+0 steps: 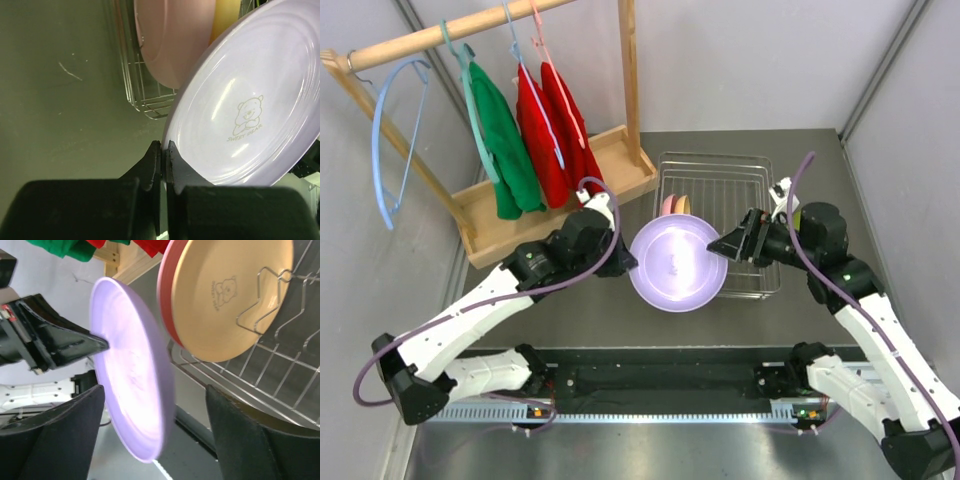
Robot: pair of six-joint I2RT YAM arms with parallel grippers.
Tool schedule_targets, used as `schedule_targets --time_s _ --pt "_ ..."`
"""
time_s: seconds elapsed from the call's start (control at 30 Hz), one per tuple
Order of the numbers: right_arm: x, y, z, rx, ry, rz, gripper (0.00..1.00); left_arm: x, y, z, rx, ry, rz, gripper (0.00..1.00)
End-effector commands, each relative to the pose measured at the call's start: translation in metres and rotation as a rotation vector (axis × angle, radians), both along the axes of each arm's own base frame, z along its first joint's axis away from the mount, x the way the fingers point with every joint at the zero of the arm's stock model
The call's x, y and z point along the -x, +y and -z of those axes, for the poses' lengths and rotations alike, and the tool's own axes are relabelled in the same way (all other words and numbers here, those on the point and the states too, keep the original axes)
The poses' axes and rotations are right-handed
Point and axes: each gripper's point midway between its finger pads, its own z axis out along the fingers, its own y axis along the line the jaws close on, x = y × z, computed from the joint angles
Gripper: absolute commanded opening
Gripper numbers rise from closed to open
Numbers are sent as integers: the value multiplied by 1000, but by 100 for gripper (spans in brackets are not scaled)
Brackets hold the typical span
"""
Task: Load the plates into the dish rack
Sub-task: Pick up the plate at the center of the board, then insert the plate into the dish rack.
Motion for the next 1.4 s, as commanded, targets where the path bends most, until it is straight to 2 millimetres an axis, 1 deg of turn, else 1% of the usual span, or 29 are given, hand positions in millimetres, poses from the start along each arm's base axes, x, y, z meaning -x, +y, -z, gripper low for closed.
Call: schedule_targets --time_s 0.0,0.03,0.07,0.13,0.17,0.23,0.3,0.33,0.37,0.4,0.43,0.47,0.5,0.53,0.57,0.63,0.67,0.7,0.73,0.77,0.83,0.87,0.93,1.0,1.03,1.07,1.13,1.23,1.37 --pt "-5 9 -26 -41 -81 -18 75 -12 -29 -41 136 -110 14 0" --pt "-5 10 -26 -46 -79 -19 71 -13 -33 -44 150 -121 24 0" --pt "-5 11 -25 -47 -78 -22 67 -12 -36 -44 151 -117 41 0" --pt "-4 11 -21 -45 -63 -22 66 -11 -39 -48 164 -127 55 0" --pt "-3 11 -20 -46 -60 -26 61 -11 -43 -51 179 -137 69 0" --pt "-1 12 -16 -46 -50 -33 58 -11 -45 -54 192 -146 79 0" --pt "1 13 -13 -54 -47 -47 49 -10 -50 -59 214 -158 102 0" --pt "2 13 -14 -60 -46 -45 41 -11 -51 -61 221 -164 102 0" --pt "2 13 -12 -62 -44 -45 36 -12 -52 -61 226 -170 103 0" --pt "3 13 -12 -65 -47 -47 32 -7 -55 -63 245 -163 131 0" --pt "3 13 -11 -69 -44 -45 25 -6 -55 -66 259 -170 133 0" --pt "4 14 -10 -72 -39 -47 23 -5 -55 -60 263 -162 127 0" --pt "4 14 -10 -75 -38 -45 22 -7 -58 -67 298 -187 127 0" --pt "4 14 -10 -84 -31 -42 17 -5 -58 -72 331 -194 124 2" --pt "4 15 -7 -88 -22 -42 14 -5 -58 -67 340 -192 119 10" --pt "3 17 -9 -111 -18 -42 11 -3 -60 -78 402 -219 123 18" --pt "5 18 -7 -120 -11 -48 10 -3 -60 -74 408 -217 124 22" --pt "4 20 -10 -143 -13 -47 8 -2 -60 -75 417 -220 122 32" --pt "3 20 -11 -154 -11 -45 7 -2 -59 -80 441 -233 120 36" --pt "4 21 -9 -162 -3 -48 6 -1 -59 -77 441 -231 120 38" --pt "3 23 -15 -193 -10 -45 5 -3 -57 -82 463 -251 106 46" --pt "2 23 -14 -199 -7 -41 5 -2 -56 -80 466 -252 104 48" --pt "2 24 -20 -225 -23 -39 4 -2 -55 -84 492 -263 91 53" --pt "3 24 -21 -246 -14 -35 4 -4 -55 -85 525 -282 85 61" --pt "4 25 -24 -263 -20 -41 4 -3 -55 -82 530 -277 82 63" --pt "3 27 -26 -284 -37 -46 4 -4 -57 -88 552 -292 91 63" --pt "5 27 -31 -316 -37 -48 4 -5 -62 -87 551 -286 100 65" --pt "5 26 -33 -327 -47 -39 3 -6 -66 -82 546 -273 109 66" --pt "8 28 -30 -332 -31 -56 4 -5 -75 -89 596 -284 141 65"
